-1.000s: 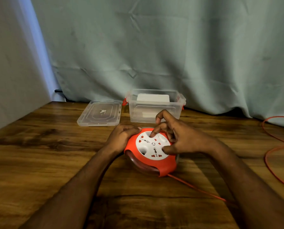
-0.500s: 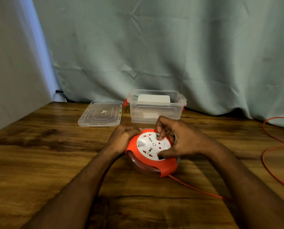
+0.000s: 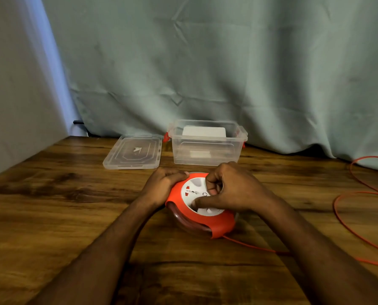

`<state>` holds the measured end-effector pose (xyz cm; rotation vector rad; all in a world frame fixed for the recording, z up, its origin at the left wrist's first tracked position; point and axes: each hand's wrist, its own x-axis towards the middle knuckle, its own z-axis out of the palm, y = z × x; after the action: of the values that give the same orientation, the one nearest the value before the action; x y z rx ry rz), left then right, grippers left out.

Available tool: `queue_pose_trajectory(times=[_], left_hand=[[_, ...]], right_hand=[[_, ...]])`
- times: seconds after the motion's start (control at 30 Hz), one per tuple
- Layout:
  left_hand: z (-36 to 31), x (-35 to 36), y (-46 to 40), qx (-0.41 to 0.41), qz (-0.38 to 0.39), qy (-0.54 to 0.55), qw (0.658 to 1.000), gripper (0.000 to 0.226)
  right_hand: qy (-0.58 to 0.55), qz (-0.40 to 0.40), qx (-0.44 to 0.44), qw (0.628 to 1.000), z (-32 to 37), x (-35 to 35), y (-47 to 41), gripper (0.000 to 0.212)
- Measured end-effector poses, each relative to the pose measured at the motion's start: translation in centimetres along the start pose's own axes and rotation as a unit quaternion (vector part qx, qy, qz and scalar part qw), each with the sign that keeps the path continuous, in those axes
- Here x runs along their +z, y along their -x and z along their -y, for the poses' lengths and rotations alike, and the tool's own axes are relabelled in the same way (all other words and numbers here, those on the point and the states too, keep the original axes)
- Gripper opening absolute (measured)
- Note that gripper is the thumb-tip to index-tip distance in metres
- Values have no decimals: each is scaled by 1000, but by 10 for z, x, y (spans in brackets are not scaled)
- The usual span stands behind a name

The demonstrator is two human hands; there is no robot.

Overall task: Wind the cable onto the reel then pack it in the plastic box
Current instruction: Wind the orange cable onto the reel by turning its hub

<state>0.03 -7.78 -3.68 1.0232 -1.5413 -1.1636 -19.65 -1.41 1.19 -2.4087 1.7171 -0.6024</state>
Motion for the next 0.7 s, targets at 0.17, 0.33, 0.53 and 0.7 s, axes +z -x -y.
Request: queue_pose_trajectory(times=[0.17, 0.33, 0.53, 0.7], left_hand=[[-1, -2, 2, 16, 8, -11, 1000, 25], [-4, -2, 5, 18, 9, -8, 1000, 28], [-5, -2, 6, 21, 17, -21, 999, 28], [-5, -1, 6, 6, 14, -11, 1000, 24]], right_hand=[[-1, -12, -17, 1000, 1, -1, 1, 51], [-112, 32, -62, 991, -13, -18, 3, 35], [-133, 107, -58, 984, -20, -15, 1, 78], [-153, 105, -82, 979, -24, -10, 0, 105]])
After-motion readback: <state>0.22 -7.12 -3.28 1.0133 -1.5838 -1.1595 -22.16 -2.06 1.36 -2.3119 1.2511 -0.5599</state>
